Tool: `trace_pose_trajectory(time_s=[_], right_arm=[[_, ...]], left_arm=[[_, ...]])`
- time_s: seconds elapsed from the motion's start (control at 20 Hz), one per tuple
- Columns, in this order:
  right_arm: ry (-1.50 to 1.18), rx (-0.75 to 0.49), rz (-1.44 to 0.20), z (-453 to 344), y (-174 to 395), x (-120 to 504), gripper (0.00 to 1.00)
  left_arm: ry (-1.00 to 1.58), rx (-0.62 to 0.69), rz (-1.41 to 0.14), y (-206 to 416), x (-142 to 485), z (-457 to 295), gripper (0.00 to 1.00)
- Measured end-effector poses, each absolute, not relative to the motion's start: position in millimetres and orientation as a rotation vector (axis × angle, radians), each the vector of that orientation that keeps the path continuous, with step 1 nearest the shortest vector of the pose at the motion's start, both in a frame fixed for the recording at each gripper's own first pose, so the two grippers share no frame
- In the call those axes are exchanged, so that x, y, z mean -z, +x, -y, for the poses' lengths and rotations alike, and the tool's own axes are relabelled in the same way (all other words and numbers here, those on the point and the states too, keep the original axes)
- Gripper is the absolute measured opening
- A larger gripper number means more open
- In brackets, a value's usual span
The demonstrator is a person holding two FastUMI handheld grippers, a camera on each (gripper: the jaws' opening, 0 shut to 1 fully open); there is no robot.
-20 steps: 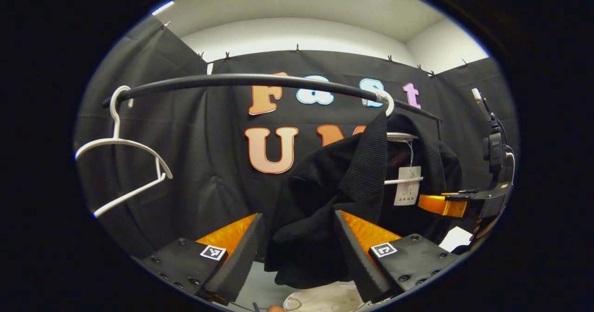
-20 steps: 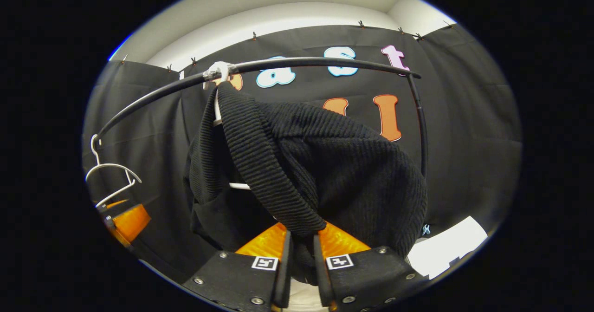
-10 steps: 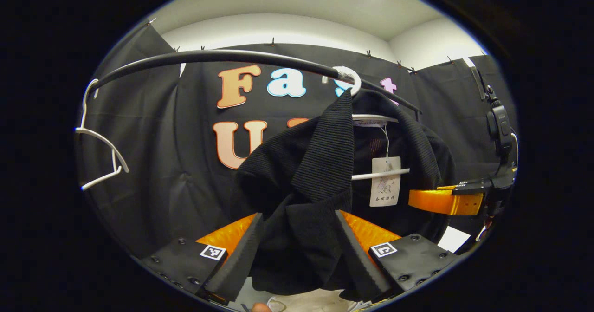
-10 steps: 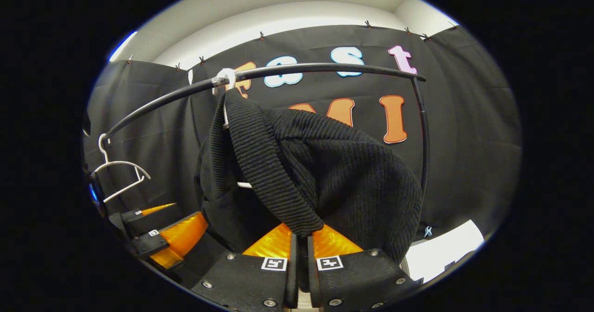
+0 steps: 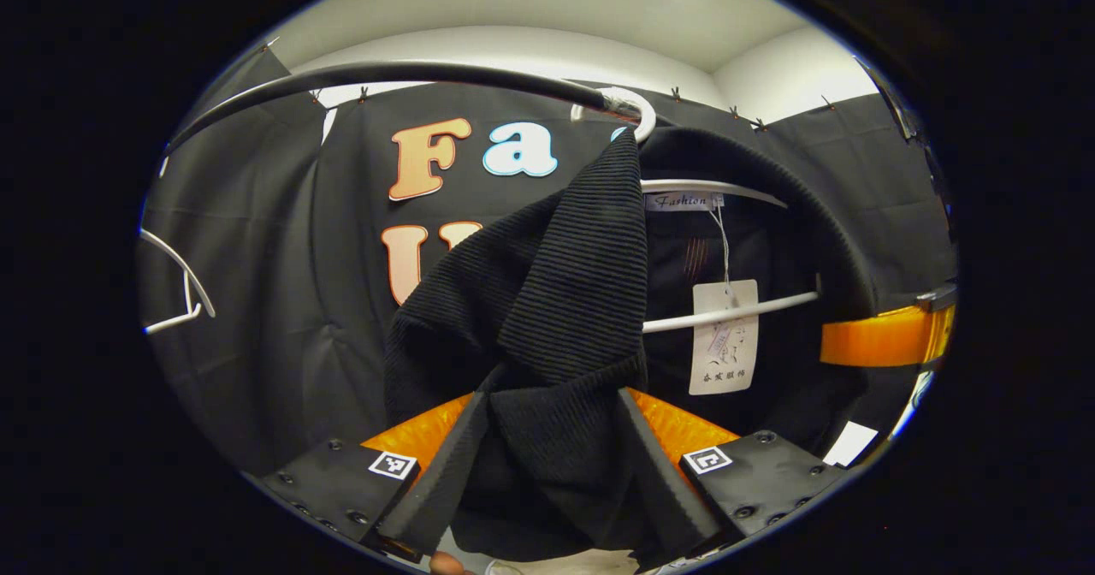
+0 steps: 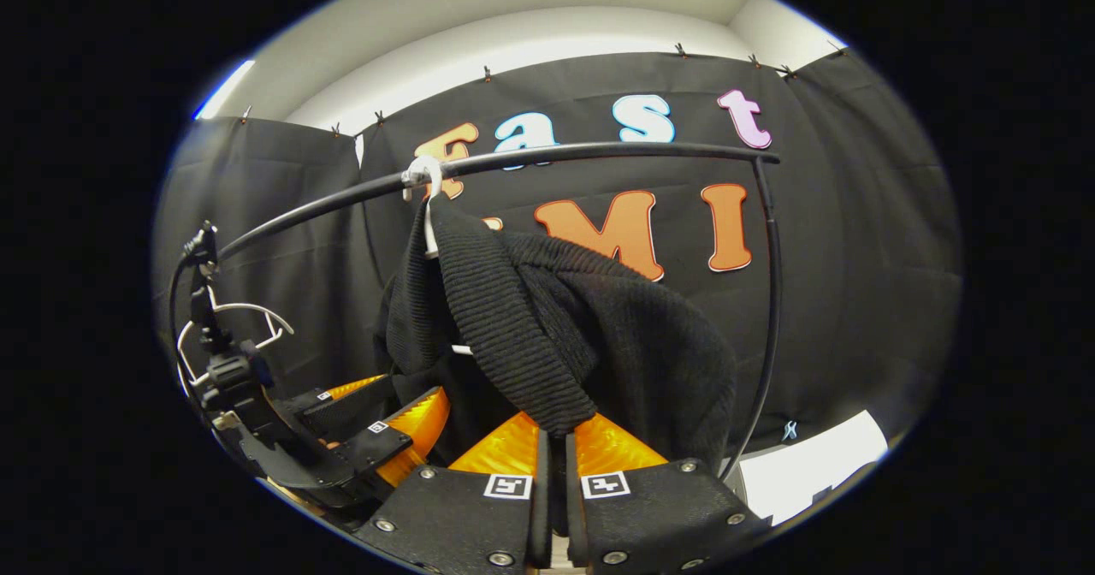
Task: Grasp the clothes on the hanger with both hands and then place them into the laundry hamper below.
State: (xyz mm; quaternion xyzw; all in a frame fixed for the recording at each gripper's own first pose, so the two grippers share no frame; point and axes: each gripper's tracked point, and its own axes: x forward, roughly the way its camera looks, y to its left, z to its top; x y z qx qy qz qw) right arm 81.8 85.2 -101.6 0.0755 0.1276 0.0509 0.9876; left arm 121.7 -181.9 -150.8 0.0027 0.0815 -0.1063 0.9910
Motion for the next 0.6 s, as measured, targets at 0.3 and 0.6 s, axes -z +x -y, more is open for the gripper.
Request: trace_pose_trajectory(time_s=[0.3, 0.6], right_arm=[[0.169, -0.096, -0.207, -66.6, 75.7, 73.9, 0.05], [0.164, -0.087, -0.159, -44.6, 77.2, 42.6, 0.04]], left_arm=[[-0.024, 0.207, -0.176, 132.2, 154.6, 188.7, 0.92], [-0.028, 0.192, -0.188, 135.8, 151.6, 179.3, 0.47]])
